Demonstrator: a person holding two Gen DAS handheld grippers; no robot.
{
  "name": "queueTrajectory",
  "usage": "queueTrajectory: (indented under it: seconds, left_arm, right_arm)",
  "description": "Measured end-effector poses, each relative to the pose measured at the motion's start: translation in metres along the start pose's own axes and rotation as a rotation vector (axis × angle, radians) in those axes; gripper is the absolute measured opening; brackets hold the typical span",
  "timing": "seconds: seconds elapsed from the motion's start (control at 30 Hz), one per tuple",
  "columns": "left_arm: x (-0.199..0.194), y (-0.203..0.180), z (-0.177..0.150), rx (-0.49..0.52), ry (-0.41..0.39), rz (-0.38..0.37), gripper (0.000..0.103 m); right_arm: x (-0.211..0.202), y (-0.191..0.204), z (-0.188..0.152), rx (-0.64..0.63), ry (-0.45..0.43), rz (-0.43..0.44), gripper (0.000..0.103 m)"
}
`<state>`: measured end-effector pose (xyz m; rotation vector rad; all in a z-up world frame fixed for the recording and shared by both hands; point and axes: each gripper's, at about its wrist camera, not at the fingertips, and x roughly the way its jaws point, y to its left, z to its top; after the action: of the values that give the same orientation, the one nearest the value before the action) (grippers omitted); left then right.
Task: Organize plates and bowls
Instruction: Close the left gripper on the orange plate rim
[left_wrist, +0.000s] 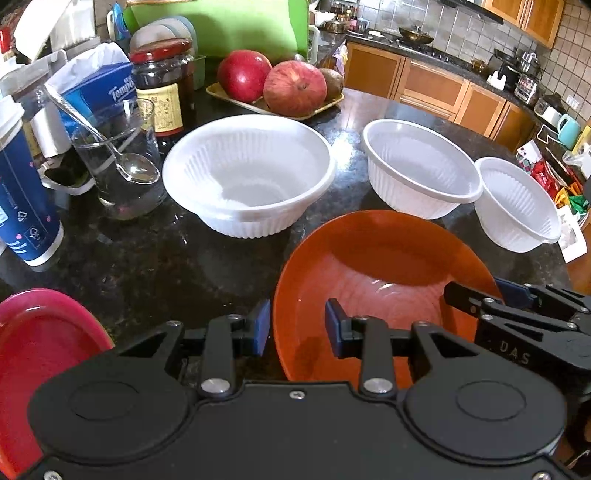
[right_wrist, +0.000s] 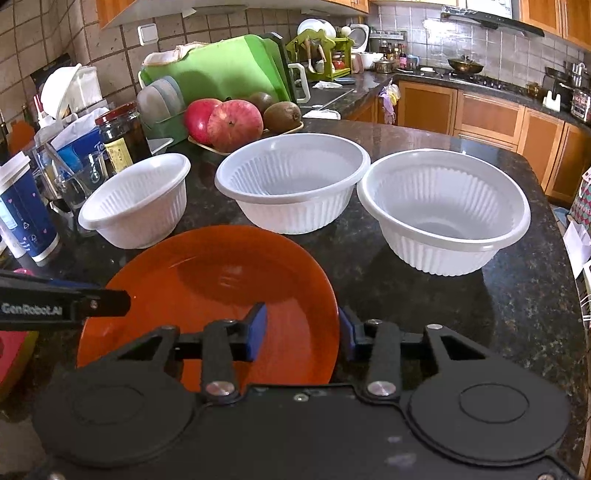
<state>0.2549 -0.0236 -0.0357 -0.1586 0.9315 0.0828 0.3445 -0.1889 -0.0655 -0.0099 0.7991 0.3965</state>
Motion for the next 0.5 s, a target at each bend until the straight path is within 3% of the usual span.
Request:
queueTrajectory:
  seconds: [0.5]
  left_arm:
    - [0.0073,-0.0016,-0.0011,-0.006,0.018,0.011,0.04]
  right_arm:
    - [-0.0005,0.0038,-0.002,-0.025,-0.014,-0.018,0.044]
